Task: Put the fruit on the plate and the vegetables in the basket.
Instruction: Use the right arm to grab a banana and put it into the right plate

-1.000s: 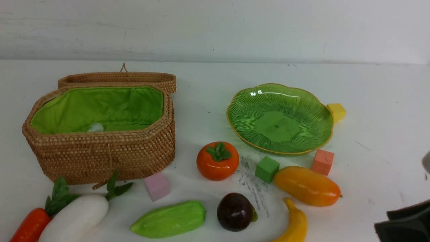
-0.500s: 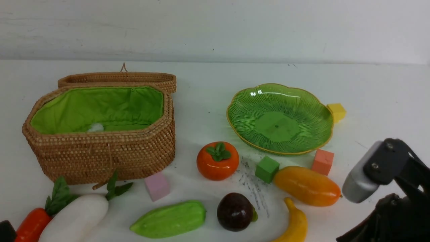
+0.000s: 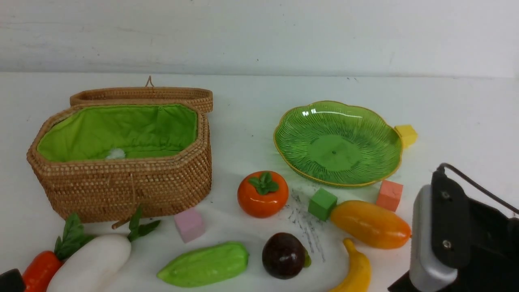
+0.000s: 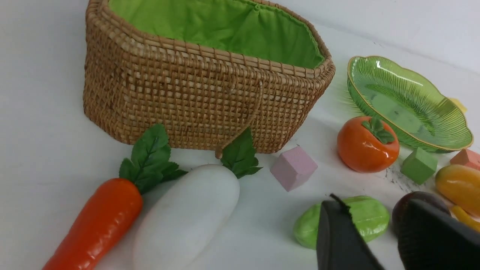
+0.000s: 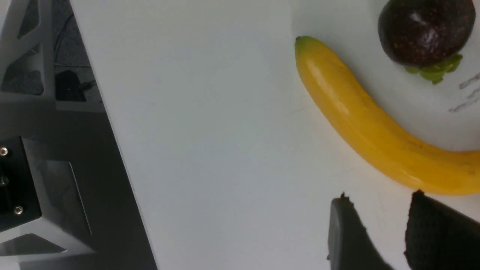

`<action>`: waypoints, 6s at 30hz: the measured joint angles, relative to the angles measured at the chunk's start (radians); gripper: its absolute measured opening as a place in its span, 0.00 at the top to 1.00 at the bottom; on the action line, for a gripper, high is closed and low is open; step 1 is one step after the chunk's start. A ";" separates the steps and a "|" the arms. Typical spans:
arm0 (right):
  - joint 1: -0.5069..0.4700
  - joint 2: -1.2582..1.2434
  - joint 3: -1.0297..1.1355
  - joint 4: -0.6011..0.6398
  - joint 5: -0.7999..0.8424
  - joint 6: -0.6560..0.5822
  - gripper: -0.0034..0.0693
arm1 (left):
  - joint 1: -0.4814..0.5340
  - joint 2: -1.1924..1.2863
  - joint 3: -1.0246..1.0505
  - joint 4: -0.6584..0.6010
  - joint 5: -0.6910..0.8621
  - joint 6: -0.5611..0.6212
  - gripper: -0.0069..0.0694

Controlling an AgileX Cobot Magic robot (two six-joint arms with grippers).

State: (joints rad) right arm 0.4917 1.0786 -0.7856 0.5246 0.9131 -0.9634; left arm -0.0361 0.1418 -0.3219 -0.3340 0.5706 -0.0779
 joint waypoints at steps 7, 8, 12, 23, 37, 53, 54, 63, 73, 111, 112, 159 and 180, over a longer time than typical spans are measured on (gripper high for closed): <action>0.000 0.009 0.000 0.032 -0.008 -0.017 0.62 | 0.000 0.000 0.000 0.000 0.002 0.000 0.60; 0.000 0.009 0.000 0.041 -0.008 -0.018 0.62 | 0.000 0.000 0.000 0.000 0.002 0.000 0.60; 0.005 0.009 0.000 0.065 -0.009 -0.024 0.62 | 0.000 0.000 0.000 -0.003 0.002 0.000 0.60; 0.166 0.028 -0.004 0.036 -0.053 -0.015 0.62 | 0.000 0.000 0.000 -0.009 0.002 0.000 0.60; 0.170 0.071 -0.005 -0.090 -0.078 -0.057 0.32 | 0.000 0.000 0.000 -0.010 0.002 0.000 0.60; 0.170 0.290 -0.092 -0.096 -0.161 -0.325 0.26 | 0.000 0.000 0.000 -0.010 0.002 0.000 0.60; 0.170 0.314 -0.110 -0.096 -0.162 -0.320 0.26 | 0.000 0.000 0.000 -0.010 0.002 0.000 0.60; 0.170 0.507 -0.153 -0.112 -0.136 -0.317 0.26 | 0.000 0.000 0.000 -0.010 0.002 0.000 0.60; 0.170 0.638 -0.166 -0.108 -0.193 -0.320 0.26 | 0.000 0.000 0.000 -0.011 0.002 0.000 0.60; 0.170 0.663 -0.164 -0.104 -0.141 -0.233 0.52 | 0.000 0.000 0.000 -0.011 0.002 0.000 0.60; 0.170 0.662 -0.164 -0.104 -0.140 -0.233 0.52 | 0.000 0.000 0.000 -0.011 0.002 0.000 0.60; -0.174 0.812 -0.842 -0.096 -0.056 0.294 0.52 | 0.000 0.000 0.000 -0.011 0.002 0.000 0.60; -0.175 0.992 -0.843 -0.100 -0.133 0.301 0.52 | 0.000 0.000 0.000 -0.011 0.002 0.000 0.60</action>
State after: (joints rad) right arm 0.3164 2.0706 -1.6282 0.4249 0.7802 -0.6621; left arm -0.0361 0.1418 -0.3219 -0.3447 0.5726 -0.0779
